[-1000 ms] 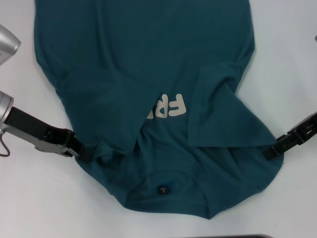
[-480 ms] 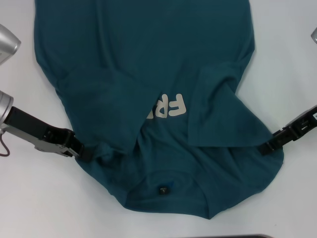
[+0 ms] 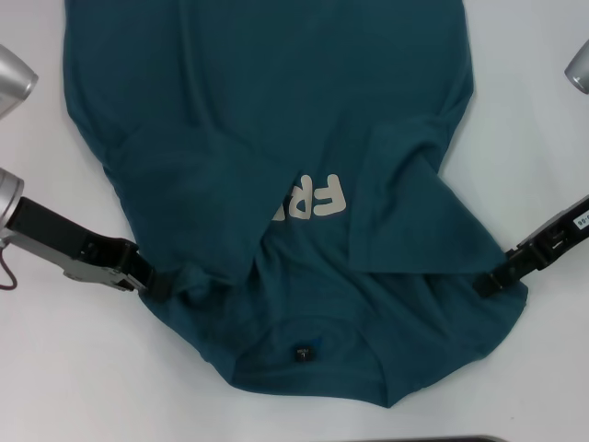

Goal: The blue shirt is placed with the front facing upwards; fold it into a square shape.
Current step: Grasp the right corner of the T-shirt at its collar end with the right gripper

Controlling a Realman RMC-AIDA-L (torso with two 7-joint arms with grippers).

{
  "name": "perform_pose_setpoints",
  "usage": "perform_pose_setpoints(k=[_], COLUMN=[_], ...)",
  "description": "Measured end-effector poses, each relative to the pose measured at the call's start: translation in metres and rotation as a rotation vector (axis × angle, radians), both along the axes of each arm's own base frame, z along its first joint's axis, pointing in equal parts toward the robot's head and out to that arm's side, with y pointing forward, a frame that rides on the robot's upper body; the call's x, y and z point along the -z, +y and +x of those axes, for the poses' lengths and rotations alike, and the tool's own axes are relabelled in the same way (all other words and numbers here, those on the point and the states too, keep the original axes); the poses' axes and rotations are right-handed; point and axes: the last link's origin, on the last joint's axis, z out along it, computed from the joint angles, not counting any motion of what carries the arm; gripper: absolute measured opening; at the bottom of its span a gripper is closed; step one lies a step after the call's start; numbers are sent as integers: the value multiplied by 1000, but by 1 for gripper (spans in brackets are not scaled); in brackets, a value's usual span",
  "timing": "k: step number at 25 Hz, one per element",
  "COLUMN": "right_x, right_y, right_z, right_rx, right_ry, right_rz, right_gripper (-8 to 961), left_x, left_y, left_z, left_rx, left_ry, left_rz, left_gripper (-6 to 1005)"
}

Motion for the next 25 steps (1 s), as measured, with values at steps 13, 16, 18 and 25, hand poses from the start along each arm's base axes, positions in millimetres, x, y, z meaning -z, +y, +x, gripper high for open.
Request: perform_pose_setpoints(k=[13, 16, 18, 25], right_x=[-2, 1, 1, 6], right_y=[-2, 1, 3, 3], right_z=[0, -1, -2, -6], right_rx=[3, -6, -8, -21], right_ry=[-6, -5, -2, 0], right_rz=[-14, -6, 5, -5], right_gripper=[859, 859, 859, 859], left_x=[-2, -2, -2, -3], left_y=[2, 3, 3, 3], left_z=[2, 2, 2, 2], left_rx=[3, 3, 3, 4], left_ry=[-2, -4, -4, -3], left_rz=[7, 8, 8, 10], left_gripper=[36, 37, 37, 36])
